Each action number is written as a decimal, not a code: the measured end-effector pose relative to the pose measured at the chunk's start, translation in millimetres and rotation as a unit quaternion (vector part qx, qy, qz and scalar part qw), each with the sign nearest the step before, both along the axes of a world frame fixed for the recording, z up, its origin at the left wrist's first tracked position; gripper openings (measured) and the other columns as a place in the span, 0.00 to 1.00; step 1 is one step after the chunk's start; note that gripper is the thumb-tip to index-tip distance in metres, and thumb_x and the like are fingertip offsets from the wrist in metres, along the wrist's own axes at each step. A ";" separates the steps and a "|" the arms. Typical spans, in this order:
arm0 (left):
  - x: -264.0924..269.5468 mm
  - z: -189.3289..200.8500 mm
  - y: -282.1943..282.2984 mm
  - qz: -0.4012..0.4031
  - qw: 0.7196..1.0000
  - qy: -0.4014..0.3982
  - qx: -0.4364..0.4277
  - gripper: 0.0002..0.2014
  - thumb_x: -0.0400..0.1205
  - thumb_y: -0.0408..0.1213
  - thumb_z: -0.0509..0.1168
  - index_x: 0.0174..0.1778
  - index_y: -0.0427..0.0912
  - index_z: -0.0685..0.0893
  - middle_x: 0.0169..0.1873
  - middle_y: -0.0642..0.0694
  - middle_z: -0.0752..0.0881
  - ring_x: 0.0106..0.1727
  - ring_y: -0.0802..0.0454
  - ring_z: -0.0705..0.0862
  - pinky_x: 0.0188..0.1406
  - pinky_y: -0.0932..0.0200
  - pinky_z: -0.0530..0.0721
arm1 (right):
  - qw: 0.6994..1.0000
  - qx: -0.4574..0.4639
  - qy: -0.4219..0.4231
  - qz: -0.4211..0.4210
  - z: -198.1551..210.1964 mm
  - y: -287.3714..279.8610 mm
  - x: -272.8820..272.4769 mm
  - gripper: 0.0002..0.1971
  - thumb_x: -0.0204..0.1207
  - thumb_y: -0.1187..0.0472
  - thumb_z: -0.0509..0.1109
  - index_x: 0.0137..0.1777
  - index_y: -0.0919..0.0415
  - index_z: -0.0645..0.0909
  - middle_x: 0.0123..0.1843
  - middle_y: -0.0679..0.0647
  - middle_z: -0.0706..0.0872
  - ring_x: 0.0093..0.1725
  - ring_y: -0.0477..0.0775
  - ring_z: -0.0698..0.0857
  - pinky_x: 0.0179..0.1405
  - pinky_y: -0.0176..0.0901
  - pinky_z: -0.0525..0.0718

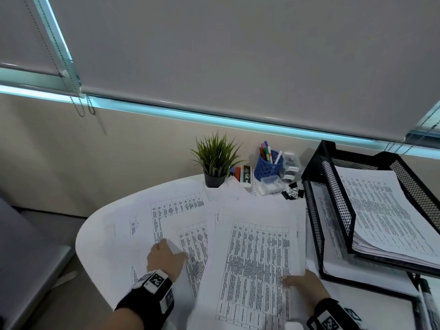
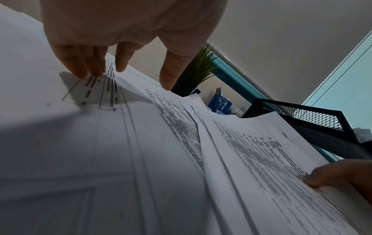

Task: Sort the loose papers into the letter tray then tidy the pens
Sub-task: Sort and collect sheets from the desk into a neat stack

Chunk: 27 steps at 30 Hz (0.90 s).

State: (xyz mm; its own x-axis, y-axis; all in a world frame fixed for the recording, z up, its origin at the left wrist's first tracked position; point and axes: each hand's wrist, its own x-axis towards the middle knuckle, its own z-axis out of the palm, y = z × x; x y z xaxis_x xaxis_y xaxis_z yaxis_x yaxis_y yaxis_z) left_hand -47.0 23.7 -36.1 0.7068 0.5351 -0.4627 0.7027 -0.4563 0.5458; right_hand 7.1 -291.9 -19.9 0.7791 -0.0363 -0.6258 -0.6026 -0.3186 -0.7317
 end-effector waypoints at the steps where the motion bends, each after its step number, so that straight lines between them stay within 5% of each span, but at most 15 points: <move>1: 1.9 0.4 -0.5 -0.005 1.000 0.000 -0.022 0.37 0.77 0.43 0.66 0.79 0.37 0.58 0.76 0.37 0.65 0.74 0.38 0.68 0.70 0.47 0.71 | 1.000 0.007 0.000 0.002 2.4 -0.3 0.4 0.07 0.59 0.75 0.75 0.34 0.68 0.81 0.38 0.61 0.83 0.38 0.58 0.80 0.37 0.43 0.76; 3: 6.8 0.7 -1.6 0.010 0.997 -0.014 -0.080 0.35 0.76 0.39 0.68 0.77 0.35 0.61 0.73 0.35 0.68 0.69 0.38 0.71 0.64 0.47 0.75 | 1.000 0.008 0.013 0.010 -0.7 0.6 2.9 0.17 0.41 0.66 0.77 0.33 0.66 0.82 0.38 0.61 0.84 0.41 0.59 0.82 0.44 0.45 0.78; 5: 11.0 1.1 -3.3 0.013 0.994 -0.023 -0.103 0.29 0.75 0.36 0.68 0.70 0.32 0.66 0.66 0.34 0.72 0.62 0.39 0.75 0.57 0.48 0.78 | 0.999 0.021 0.023 0.020 -4.9 2.8 5.1 0.24 0.36 0.64 0.77 0.38 0.70 0.84 0.42 0.63 0.86 0.45 0.62 0.84 0.48 0.49 0.80; 8: 15.0 -2.8 -10.3 -0.028 0.993 -0.035 -0.113 0.14 0.79 0.34 0.63 0.57 0.34 0.70 0.57 0.37 0.75 0.49 0.47 0.76 0.48 0.55 0.80 | 0.998 0.025 0.043 0.031 -4.0 12.5 5.7 0.24 0.45 0.66 0.78 0.44 0.72 0.84 0.46 0.64 0.89 0.49 0.63 0.85 0.55 0.53 0.83; 11: 15.4 0.8 -23.9 -0.095 0.988 -0.031 -0.120 0.05 0.83 0.33 0.58 0.51 0.46 0.71 0.46 0.53 0.69 0.51 0.52 0.69 0.51 0.63 0.69 | 0.997 0.016 0.060 0.051 -4.1 20.1 4.2 0.34 0.44 0.65 0.85 0.54 0.72 0.83 0.51 0.65 0.89 0.54 0.66 0.86 0.64 0.62 0.81; 14: 18.0 8.0 -28.8 -0.111 0.985 -0.043 -0.126 0.18 0.84 0.35 0.57 0.34 0.58 0.59 0.35 0.60 0.64 0.38 0.60 0.68 0.45 0.62 0.72 | 0.998 0.011 0.059 0.032 -6.4 18.0 4.1 0.25 0.60 0.71 0.82 0.57 0.73 0.79 0.52 0.65 0.87 0.57 0.64 0.83 0.69 0.59 0.75; 16: 16.6 10.3 -23.5 -0.089 0.991 -0.045 -0.093 0.06 0.84 0.39 0.58 0.45 0.58 0.72 0.45 0.56 0.76 0.38 0.62 0.73 0.55 0.58 0.77 | 0.999 -0.006 0.049 0.021 -2.0 14.8 4.7 0.25 0.63 0.71 0.80 0.59 0.74 0.76 0.57 0.65 0.84 0.61 0.62 0.79 0.73 0.59 0.70; 18: 15.6 9.2 -13.6 -0.036 0.999 -0.019 -0.022 0.22 0.80 0.45 0.62 0.71 0.48 0.72 0.68 0.43 0.75 0.59 0.49 0.78 0.67 0.50 0.75 | 0.999 -0.002 0.031 0.015 -1.0 7.2 7.0 0.21 0.65 0.73 0.78 0.57 0.72 0.77 0.56 0.64 0.85 0.58 0.62 0.80 0.74 0.60 0.69; 19: 14.6 8.6 -8.0 0.001 1.000 -0.003 -0.001 0.29 0.78 0.46 0.64 0.75 0.45 0.67 0.73 0.40 0.71 0.68 0.42 0.75 0.70 0.46 0.74 | 0.999 0.009 0.027 0.014 0.4 2.8 7.7 0.16 0.67 0.75 0.76 0.53 0.71 0.78 0.52 0.62 0.86 0.55 0.61 0.80 0.73 0.60 0.69; 21: 12.2 7.2 4.5 0.056 0.998 0.023 0.029 0.33 0.76 0.47 0.67 0.75 0.41 0.66 0.72 0.38 0.70 0.71 0.39 0.72 0.70 0.43 0.74 | 0.999 0.030 0.021 -0.005 2.0 -5.9 8.0 0.16 0.66 0.75 0.77 0.52 0.69 0.78 0.46 0.58 0.85 0.53 0.60 0.79 0.72 0.59 0.69; 25: 15.3 -0.9 26.6 0.105 0.992 0.064 0.024 0.34 0.67 0.48 0.72 0.65 0.34 0.74 0.61 0.35 0.78 0.61 0.36 0.78 0.61 0.43 0.79 | 0.992 0.113 -0.005 -0.054 -3.1 -18.4 8.4 0.38 0.49 0.66 0.88 0.61 0.70 0.78 0.57 0.59 0.84 0.59 0.61 0.78 0.72 0.57 0.66; 27: 19.0 -1.9 31.6 0.116 0.991 0.070 0.022 0.34 0.63 0.48 0.75 0.60 0.33 0.76 0.58 0.34 0.80 0.57 0.34 0.80 0.58 0.44 0.81 | 0.990 0.121 -0.013 -0.077 -8.4 -21.5 8.8 0.53 0.27 0.55 0.91 0.58 0.71 0.78 0.58 0.57 0.83 0.62 0.61 0.76 0.72 0.59 0.67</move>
